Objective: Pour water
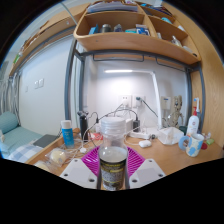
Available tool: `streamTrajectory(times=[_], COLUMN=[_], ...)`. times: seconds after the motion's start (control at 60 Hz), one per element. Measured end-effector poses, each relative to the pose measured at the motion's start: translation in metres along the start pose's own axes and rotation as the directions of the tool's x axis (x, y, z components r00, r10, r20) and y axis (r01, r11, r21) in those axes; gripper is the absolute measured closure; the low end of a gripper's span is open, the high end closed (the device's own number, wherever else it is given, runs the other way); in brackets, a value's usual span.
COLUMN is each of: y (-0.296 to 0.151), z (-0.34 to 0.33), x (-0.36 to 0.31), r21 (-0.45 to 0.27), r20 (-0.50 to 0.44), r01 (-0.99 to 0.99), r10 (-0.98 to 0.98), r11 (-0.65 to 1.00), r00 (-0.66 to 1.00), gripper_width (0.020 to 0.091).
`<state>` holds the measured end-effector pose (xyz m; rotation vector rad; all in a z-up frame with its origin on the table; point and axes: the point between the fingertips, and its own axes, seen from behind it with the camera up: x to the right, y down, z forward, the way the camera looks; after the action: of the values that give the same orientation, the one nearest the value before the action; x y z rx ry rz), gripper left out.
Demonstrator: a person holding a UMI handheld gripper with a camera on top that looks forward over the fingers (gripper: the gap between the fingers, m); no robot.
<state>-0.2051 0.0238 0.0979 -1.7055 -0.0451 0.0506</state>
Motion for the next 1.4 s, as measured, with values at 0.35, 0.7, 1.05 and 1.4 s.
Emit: streamTrajectory(times=[0.35,0.7,1.05,1.4], y=[0.000,-0.058,-0.063,-0.049], z=[0.004,0.022,0.048,0.050], x=[0.003,0.120,0.258,0.283], r21=[-0.045,-0.092,-0.104,-0.111], r20=[0.033,0.052,-0.040,-0.166], r01=[-0.091,-0.475,-0.994,-0.889], r10=[0.092,0.480,0.999,0.890], r11=[0.995,0.875,0.030,-0.444], r00=[0.995,0.876,0.035,-0.424], gripper_width=[0.0840,0.0837,0.0831,0.0812])
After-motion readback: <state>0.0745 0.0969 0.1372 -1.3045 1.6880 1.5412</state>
